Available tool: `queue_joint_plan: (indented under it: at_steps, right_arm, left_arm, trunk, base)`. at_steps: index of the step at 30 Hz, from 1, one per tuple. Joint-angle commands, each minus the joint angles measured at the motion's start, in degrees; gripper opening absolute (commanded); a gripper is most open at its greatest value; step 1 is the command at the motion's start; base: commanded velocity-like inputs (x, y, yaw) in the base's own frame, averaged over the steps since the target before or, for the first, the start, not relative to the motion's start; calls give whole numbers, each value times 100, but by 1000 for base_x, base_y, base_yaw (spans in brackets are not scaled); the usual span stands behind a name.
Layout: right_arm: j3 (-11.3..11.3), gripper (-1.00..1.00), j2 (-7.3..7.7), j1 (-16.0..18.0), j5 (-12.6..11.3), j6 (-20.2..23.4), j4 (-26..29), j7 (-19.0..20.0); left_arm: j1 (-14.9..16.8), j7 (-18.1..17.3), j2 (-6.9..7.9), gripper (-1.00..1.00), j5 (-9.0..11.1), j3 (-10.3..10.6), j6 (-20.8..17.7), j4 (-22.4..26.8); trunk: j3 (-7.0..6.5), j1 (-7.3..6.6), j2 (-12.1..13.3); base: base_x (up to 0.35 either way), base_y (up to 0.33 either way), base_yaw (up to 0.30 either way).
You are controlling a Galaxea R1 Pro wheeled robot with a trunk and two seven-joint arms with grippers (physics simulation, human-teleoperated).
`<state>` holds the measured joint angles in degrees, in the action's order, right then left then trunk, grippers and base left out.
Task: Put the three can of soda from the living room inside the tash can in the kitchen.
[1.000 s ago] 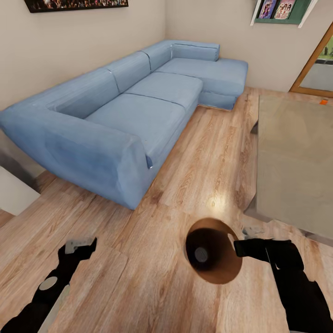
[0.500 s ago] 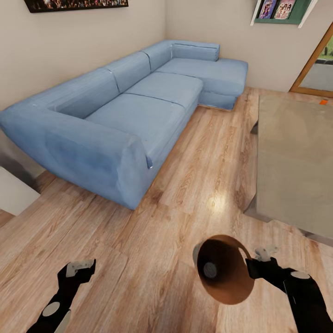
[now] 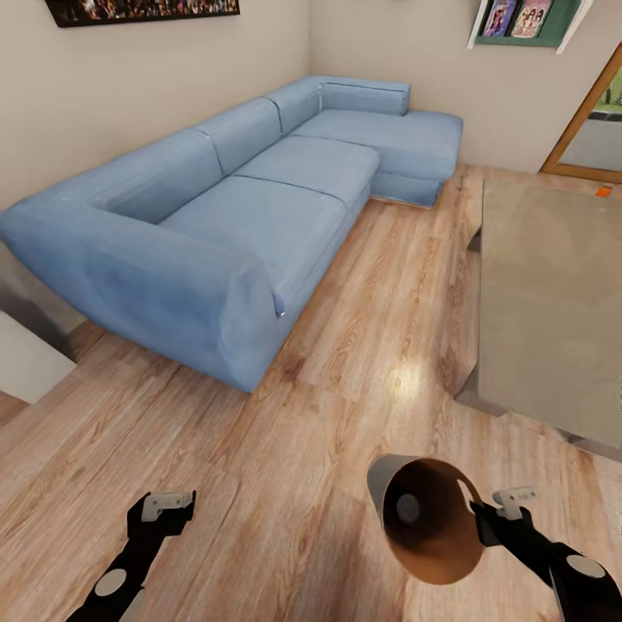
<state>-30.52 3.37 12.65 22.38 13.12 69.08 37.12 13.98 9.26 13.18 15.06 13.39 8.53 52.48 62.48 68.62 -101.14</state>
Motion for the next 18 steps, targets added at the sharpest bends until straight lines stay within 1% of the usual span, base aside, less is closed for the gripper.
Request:
queue_joint_plan:
  at_steps: [1, 3, 4, 6, 9, 12, 13, 14, 15, 16, 17, 18]
  right_arm:
    - [-10, -100, -9, 1, -68, -88, -77, 25]
    - [-20, -100, -15, 1, -80, -210, -153, 24]
    - [-31, -100, -24, 1, -94, -390, -232, 24]
    - [-36, -100, -34, -2, -103, -492, -280, 24]
    - [-42, -100, -44, -6, -110, -561, -358, 24]
    - [-87, -100, -49, -7, -193, -593, -418, -6]
    - [-136, -100, -50, -8, -255, -595, -424, -16]
    - [-294, -100, -54, -8, -441, -593, -433, -30]
    - [-393, -100, -54, -8, -557, -593, -436, -27]
    - [-590, -100, -50, -8, -797, -592, -440, -3]
    - [-670, -100, -42, -8, -908, -590, -442, 9]
    - [-786, -100, -27, -8, -1072, -581, -444, 32]
  left_arm:
    - [0, -1, 0, 100, -1, 2, 0, -1]
    - [0, -2, 0, 100, -2, 3, 0, -1]
    - [0, -2, 0, 100, -3, 4, 0, -1]
    - [0, -7, 0, 100, -3, 5, 0, -1]
    - [0, -10, 0, 100, -3, 5, -1, -1]
    - [0, -7, 0, 100, -7, 29, 0, -1]
    - [0, -6, 0, 100, -8, 41, 0, -1]
    - [0, -8, 0, 100, -8, 66, -3, -1]
    - [0, -9, 0, 100, -7, 75, -4, -1]
    - [0, -10, 0, 100, -6, 88, -3, -1]
    - [0, -10, 0, 100, -5, 93, -2, -1]
    - [0, -11, 1, 100, -6, 99, -2, -1]
  trunk:
    - [-19, -23, 41]
    - [-55, -67, 122]
    - [-73, -89, 162]
    - [-109, -133, 242]
    - [-109, -133, 242]
    - [-109, -133, 242]
    - [-109, -133, 242]
    - [-109, -133, 242]
    - [-109, -133, 242]
    - [-109, -133, 242]
    - [-109, -133, 242]
    - [-109, -133, 242]
  base:
    - [0, 0, 0]
    - [0, 0, 0]
    - [0, 0, 0]
    - [0, 0, 0]
    - [0, 0, 0]
    - [0, 0, 0]
    - [0, 0, 0]
    - [0, 0, 0]
    - [0, 0, 0]
    - [0, -18, 0]
    - [0, -52, 0]
    - [0, -133, 0]
